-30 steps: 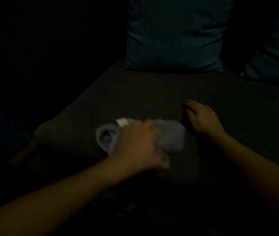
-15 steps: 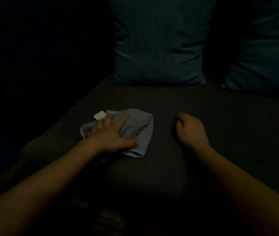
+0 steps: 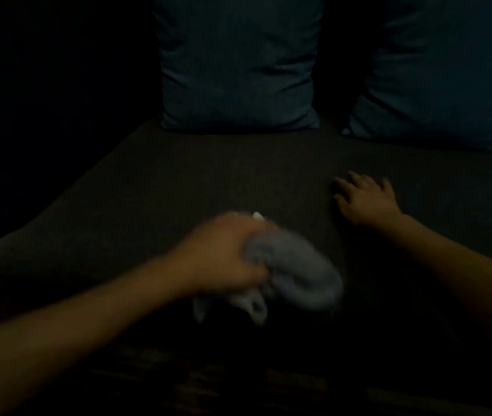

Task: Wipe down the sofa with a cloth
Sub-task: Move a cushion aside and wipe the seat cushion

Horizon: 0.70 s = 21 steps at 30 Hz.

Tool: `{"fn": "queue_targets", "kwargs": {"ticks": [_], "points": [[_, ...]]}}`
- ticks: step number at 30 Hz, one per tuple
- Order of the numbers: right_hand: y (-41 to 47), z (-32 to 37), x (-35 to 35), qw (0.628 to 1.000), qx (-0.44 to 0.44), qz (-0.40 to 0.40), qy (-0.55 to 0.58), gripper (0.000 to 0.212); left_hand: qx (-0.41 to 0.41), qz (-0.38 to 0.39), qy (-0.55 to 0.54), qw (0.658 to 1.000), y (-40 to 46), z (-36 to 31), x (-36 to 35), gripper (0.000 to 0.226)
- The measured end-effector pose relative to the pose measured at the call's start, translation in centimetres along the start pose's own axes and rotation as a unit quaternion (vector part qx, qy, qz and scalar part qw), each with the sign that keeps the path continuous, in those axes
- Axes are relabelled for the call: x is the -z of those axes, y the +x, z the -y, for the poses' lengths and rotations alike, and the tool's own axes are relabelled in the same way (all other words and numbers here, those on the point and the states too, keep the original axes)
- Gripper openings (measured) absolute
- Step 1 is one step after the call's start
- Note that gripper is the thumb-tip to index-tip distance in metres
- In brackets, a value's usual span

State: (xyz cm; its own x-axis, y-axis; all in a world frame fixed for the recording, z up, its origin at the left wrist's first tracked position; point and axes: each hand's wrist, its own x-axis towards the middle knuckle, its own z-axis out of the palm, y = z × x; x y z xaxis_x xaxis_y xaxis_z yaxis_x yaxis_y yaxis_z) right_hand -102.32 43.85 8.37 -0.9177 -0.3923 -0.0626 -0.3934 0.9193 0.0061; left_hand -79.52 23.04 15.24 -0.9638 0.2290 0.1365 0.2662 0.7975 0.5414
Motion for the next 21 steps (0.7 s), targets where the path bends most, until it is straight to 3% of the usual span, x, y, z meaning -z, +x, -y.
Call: {"fn": "queue_targets", "kwargs": {"ticks": [2, 3, 5, 7, 8, 10, 12, 13, 15, 16, 19, 21], "points": [[-0.5, -0.6, -1.1, 0.999, -0.027, 0.019, 0.031, 0.054, 0.079, -0.13, 0.015, 0.988, 5.2, 3.4, 1.9, 0.061], [-0.6, -0.7, -1.5, 0.998, -0.03, 0.012, 0.046, 0.054, 0.124, -0.153, 0.04, 0.98, 7.6, 5.3, 2.2, 0.068], [-0.6, -0.8, -1.5, 0.997, -0.024, -0.012, 0.076, 0.052, 0.248, -0.106, 0.126, 0.955, 10.9, 7.4, 0.5, 0.079], [-0.7, -1.0, -1.5, 0.992, -0.023, -0.038, 0.117, 0.05, 0.299, -0.053, 0.207, 0.93, 11.8, 6.3, -3.0, 0.068], [-0.7, -1.2, -1.6, 0.989, -0.024, -0.049, 0.136, 0.05, 0.266, -0.056, 0.231, 0.934, 11.4, 5.0, -4.4, 0.059], [-0.6, -1.5, -1.5, 0.982, -0.035, -0.05, 0.181, 0.049, 0.107, -0.036, 0.197, 0.974, 8.1, 1.5, -5.9, 0.048], [-0.9, -1.6, -1.2, 0.973, -0.048, -0.039, 0.223, 0.05, -0.05, 0.045, 0.134, 0.989, 3.3, -2.1, -6.2, 0.048], [-1.0, -1.6, -1.1, 0.972, -0.048, -0.037, 0.226, 0.05, -0.082, 0.098, 0.126, 0.984, 1.8, -3.1, -5.7, 0.05], [-1.3, -1.7, -0.8, 0.978, -0.034, -0.018, 0.206, 0.048, -0.035, 0.169, 0.097, 0.98, 2.0, -3.1, -4.0, 0.055], [-1.3, -1.9, -0.6, 0.98, -0.023, 0.0, 0.196, 0.047, -0.006, 0.152, 0.078, 0.985, 3.3, -2.8, -2.7, 0.055], [-1.3, -4.0, 1.6, 0.963, -0.032, 0.062, 0.26, 0.05, 0.051, -0.012, 0.06, 0.997, 9.6, 0.2, 0.7, 0.061], [-1.5, -6.8, 2.6, 0.981, -0.028, 0.042, 0.189, 0.051, 0.114, -0.063, 0.075, 0.989, 14.4, 1.8, 1.6, 0.065]]}}
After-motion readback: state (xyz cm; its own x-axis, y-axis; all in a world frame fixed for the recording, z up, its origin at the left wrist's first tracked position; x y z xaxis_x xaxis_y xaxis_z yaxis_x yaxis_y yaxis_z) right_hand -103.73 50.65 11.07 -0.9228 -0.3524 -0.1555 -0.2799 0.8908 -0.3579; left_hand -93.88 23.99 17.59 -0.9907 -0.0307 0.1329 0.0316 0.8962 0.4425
